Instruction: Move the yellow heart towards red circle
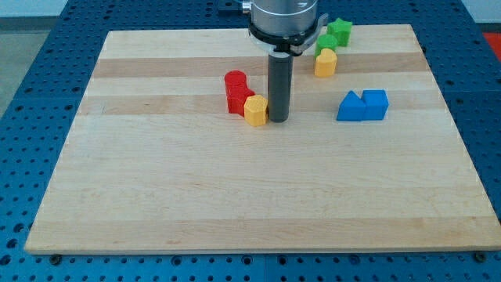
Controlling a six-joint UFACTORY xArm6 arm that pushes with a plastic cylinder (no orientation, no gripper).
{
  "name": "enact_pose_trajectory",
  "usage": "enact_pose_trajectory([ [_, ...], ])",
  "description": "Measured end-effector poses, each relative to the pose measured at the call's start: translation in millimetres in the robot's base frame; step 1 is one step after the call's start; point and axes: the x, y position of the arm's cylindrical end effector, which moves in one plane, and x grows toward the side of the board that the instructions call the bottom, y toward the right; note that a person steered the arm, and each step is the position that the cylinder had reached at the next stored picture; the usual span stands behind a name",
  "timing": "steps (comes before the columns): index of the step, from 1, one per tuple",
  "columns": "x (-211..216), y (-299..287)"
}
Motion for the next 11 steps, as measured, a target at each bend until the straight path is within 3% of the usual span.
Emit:
enact_pose_trajectory([
  [1, -7.8, 37.0],
  [4, -94.8, 149.2],
  [5, -116.0, 142.4],
  [9, -115.4, 53.7],
  [11, -138.9, 39.3],
])
